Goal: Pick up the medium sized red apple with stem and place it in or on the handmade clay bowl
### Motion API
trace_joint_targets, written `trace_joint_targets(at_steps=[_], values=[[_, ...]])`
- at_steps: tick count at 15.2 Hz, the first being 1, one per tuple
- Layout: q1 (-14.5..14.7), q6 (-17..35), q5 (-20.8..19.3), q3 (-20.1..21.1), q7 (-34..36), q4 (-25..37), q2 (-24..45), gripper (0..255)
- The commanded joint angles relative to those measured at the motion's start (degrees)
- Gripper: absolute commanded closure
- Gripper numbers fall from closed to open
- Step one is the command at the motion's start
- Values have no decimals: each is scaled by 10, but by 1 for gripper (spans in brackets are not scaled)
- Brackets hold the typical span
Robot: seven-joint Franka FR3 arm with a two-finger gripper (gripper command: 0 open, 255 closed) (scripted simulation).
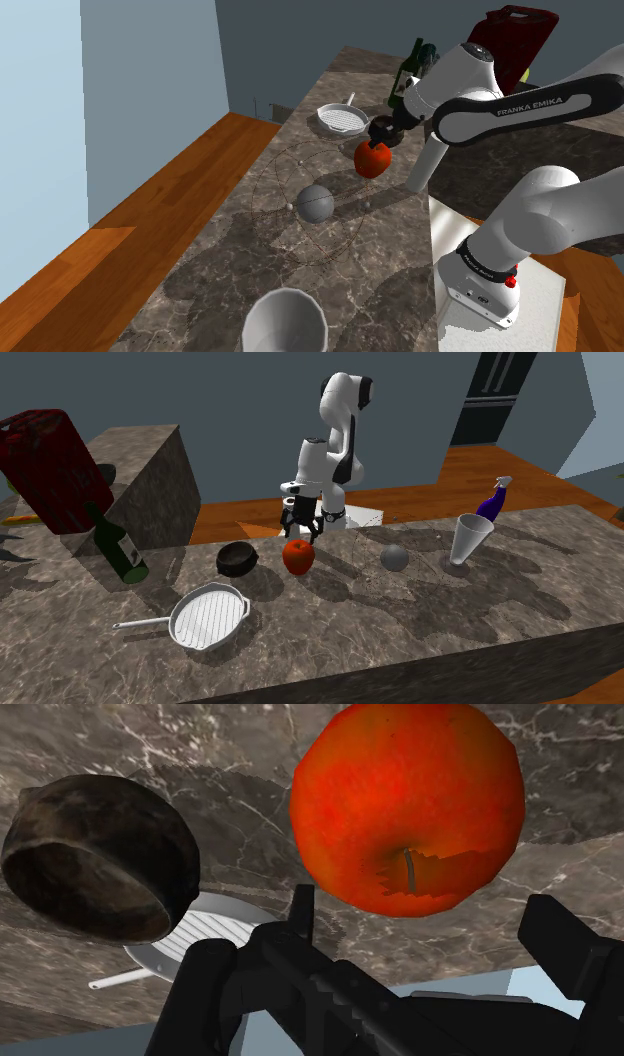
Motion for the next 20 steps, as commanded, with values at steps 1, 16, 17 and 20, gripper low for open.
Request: trace_joint_targets(at_steps=[1, 16, 17, 20], values=[[0, 0, 0, 0, 0, 0, 0, 0], [4, -53, 4, 0, -3, 25, -28, 255], [4, -63, 5, 0, -4, 30, -33, 255], [6, -93, 7, 0, -5, 47, -46, 255]])
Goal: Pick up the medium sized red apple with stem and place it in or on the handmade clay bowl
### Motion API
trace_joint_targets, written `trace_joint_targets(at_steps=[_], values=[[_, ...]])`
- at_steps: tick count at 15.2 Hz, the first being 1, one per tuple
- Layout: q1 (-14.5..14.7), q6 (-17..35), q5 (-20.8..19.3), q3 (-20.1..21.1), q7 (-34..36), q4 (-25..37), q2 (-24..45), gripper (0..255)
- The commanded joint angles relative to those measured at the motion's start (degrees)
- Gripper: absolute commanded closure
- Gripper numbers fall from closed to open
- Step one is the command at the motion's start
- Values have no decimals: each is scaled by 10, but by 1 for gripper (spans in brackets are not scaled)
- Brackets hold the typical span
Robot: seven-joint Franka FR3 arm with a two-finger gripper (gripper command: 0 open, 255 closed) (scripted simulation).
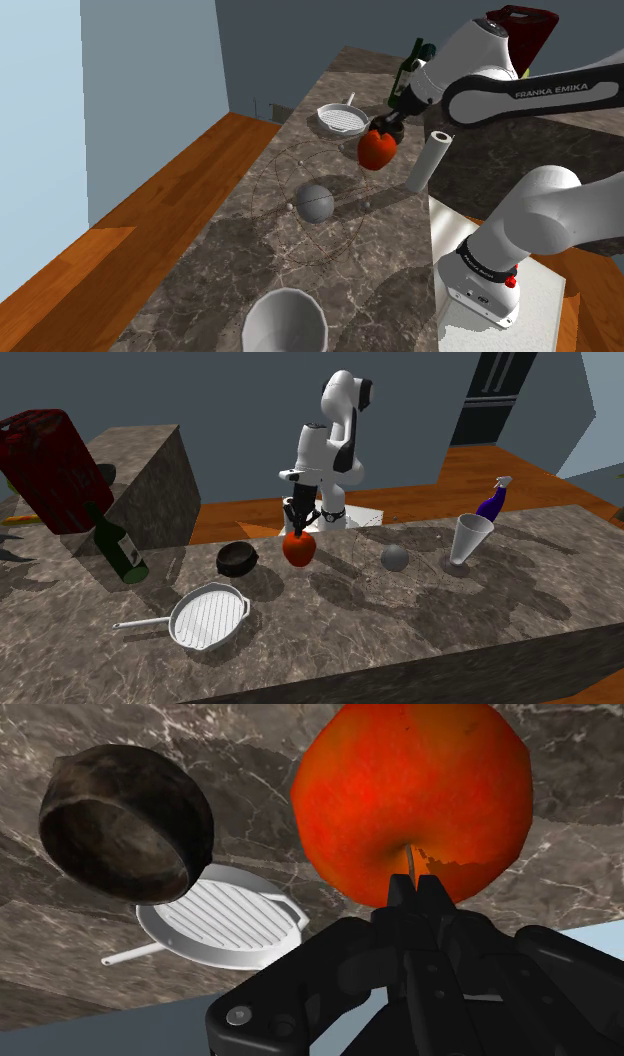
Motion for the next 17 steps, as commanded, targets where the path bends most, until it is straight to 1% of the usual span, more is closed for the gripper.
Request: trace_joint_targets(at_steps=[1, 17], values=[[1, -16, 1, 0, -1, 10, -6, 255], [7, -154, 11, 4, -7, 118, -36, 255]])
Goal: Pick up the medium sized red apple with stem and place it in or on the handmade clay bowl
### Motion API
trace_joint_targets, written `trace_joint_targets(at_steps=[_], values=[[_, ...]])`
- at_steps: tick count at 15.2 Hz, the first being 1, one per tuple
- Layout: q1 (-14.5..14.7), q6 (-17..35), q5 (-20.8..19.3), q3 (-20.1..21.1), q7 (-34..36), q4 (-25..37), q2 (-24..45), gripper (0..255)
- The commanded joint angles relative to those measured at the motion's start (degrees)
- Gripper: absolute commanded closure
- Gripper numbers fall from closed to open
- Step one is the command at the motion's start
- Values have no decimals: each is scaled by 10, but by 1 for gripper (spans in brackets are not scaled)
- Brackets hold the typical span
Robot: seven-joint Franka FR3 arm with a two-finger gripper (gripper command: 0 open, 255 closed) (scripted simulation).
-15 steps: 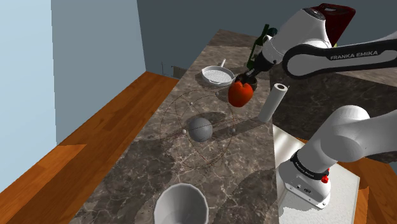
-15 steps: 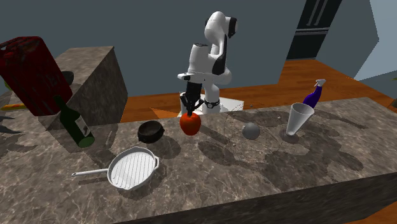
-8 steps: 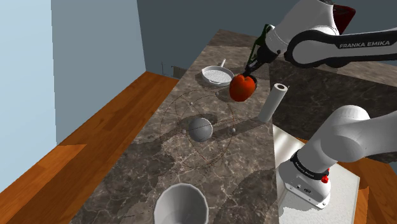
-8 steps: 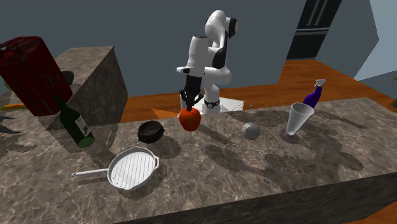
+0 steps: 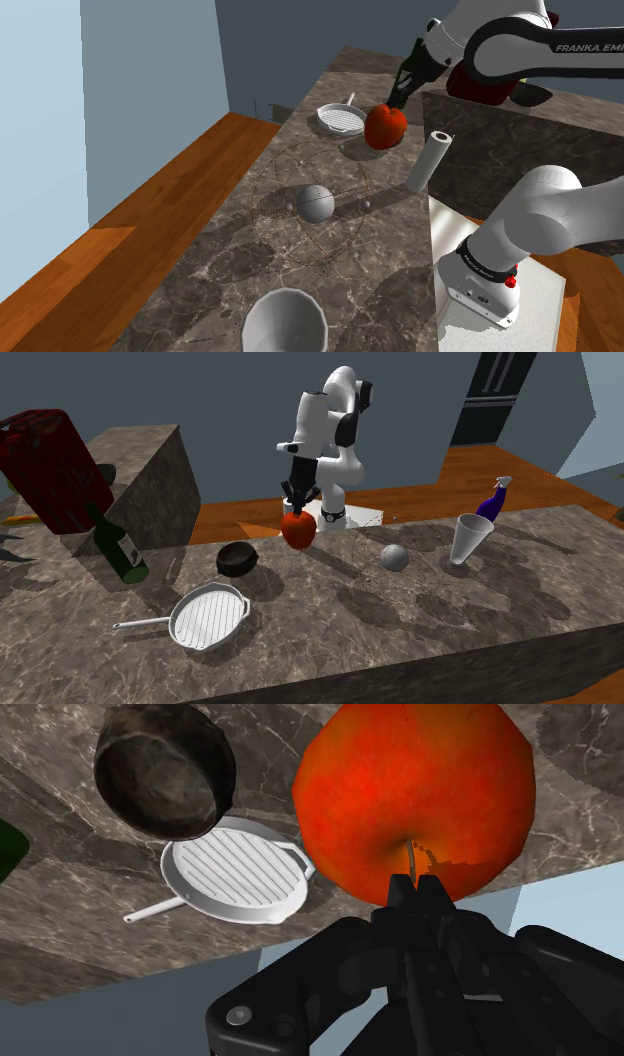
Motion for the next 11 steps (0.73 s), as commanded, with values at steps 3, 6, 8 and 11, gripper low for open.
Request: trace_joint_targets(at_steps=[3, 6, 8, 11], values=[[1, -30, 2, 1, -1, 29, -1, 255], [2, -53, 3, 2, -2, 52, 0, 255], [-1, -59, 0, -11, -16, 69, 9, 255], [-8, -66, -7, -48, -55, 109, 40, 255]])
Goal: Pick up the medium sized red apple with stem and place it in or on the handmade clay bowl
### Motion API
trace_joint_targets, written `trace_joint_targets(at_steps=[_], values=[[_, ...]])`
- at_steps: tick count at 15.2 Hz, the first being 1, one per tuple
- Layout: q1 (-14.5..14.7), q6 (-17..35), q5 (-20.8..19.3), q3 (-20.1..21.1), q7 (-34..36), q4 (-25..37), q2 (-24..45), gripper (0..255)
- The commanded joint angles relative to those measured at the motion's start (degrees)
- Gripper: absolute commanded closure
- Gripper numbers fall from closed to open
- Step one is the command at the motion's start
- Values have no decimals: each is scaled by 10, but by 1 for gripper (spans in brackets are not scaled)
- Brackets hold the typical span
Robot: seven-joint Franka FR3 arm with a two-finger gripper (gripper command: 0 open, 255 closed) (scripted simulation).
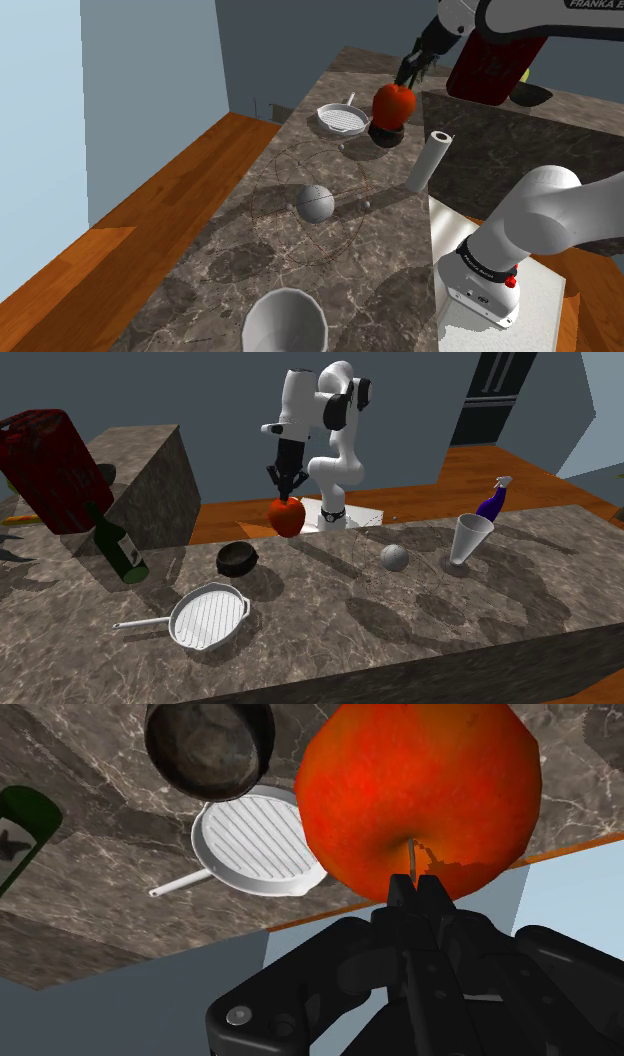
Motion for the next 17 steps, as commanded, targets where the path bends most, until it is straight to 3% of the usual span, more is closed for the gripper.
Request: trace_joint_targets(at_steps=[1, 8, 15, 17], values=[[-4, -7, -4, -23, -25, 25, 17, 255], [-4, -32, 1, -106, -115, 144, 105, 255], [9, -70, 35, -189, -206, 286, 208, 255], [8, -55, 34, -189, -206, 268, 205, 255]])
